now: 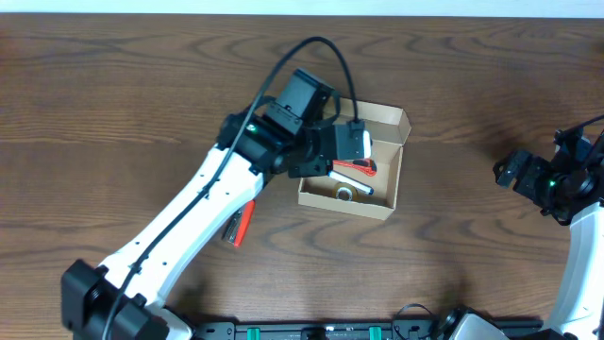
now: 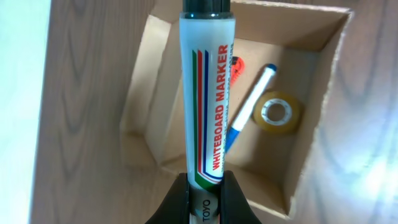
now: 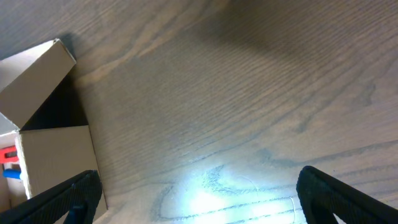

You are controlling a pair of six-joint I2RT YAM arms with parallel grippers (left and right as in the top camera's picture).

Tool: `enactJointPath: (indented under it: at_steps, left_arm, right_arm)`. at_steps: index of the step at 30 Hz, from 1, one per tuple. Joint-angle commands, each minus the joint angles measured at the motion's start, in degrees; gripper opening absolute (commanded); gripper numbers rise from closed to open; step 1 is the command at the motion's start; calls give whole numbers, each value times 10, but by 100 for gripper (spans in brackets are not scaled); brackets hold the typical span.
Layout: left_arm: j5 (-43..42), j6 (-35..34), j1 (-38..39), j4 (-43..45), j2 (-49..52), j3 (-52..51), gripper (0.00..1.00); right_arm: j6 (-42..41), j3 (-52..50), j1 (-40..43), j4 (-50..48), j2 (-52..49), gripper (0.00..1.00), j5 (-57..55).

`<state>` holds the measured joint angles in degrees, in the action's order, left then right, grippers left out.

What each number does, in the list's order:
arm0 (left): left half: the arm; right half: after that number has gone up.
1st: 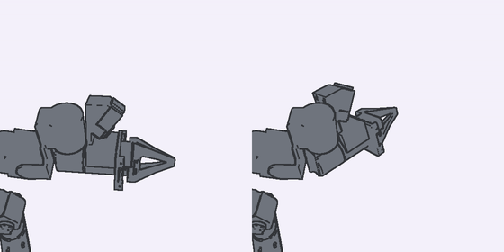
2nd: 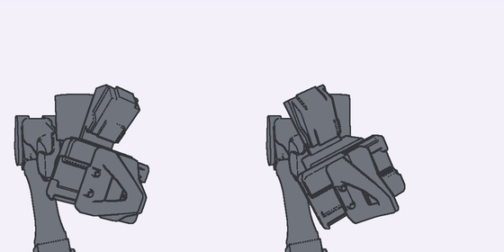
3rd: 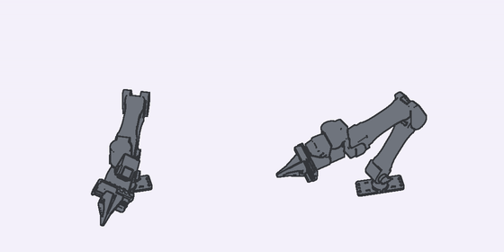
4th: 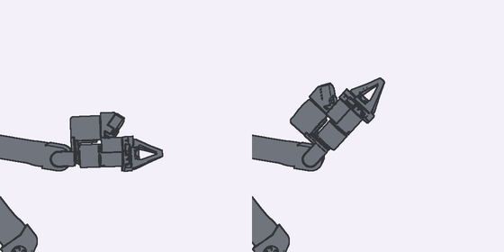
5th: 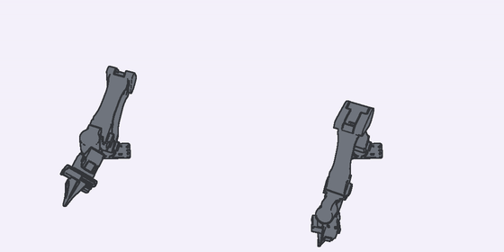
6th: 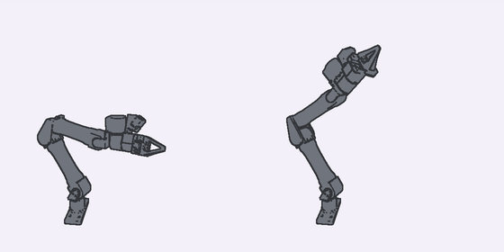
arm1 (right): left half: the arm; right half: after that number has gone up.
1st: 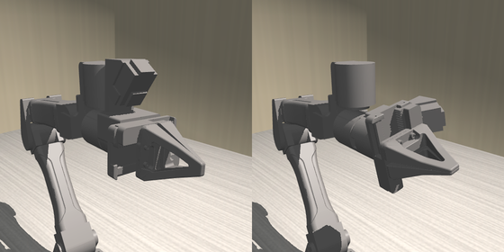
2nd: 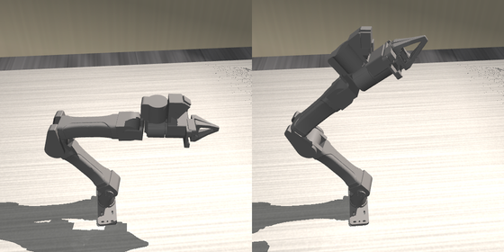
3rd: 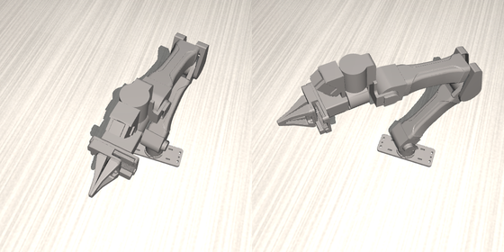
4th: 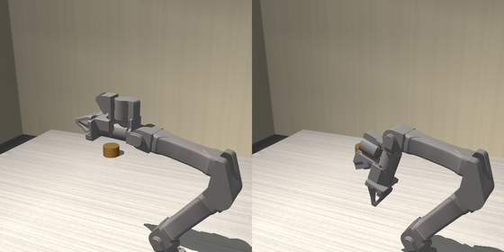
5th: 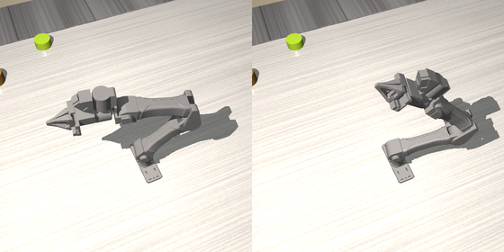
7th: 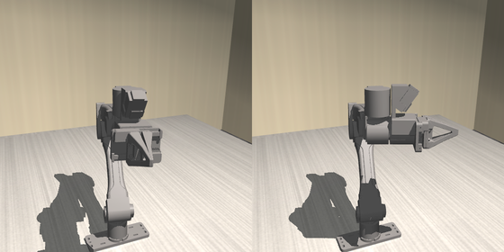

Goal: Pack container
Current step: 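Carry the white marker with the left gripper into the box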

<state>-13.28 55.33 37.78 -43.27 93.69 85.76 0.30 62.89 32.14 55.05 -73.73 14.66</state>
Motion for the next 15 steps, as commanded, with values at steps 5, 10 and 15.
enactJointPath:
  at_steps: [5, 10, 15]
  left_arm:
    - [17, 30, 11, 16, 72, 30, 6]
    - [28, 29, 36, 16, 123, 59, 6]
    - [49, 24, 57, 12, 156, 63, 6]
  right_arm:
    - [6, 0, 0, 0, 8, 99, 7]
    - [6, 0, 0, -2, 8, 99, 7]
    - [6, 0, 0, -2, 8, 99, 7]
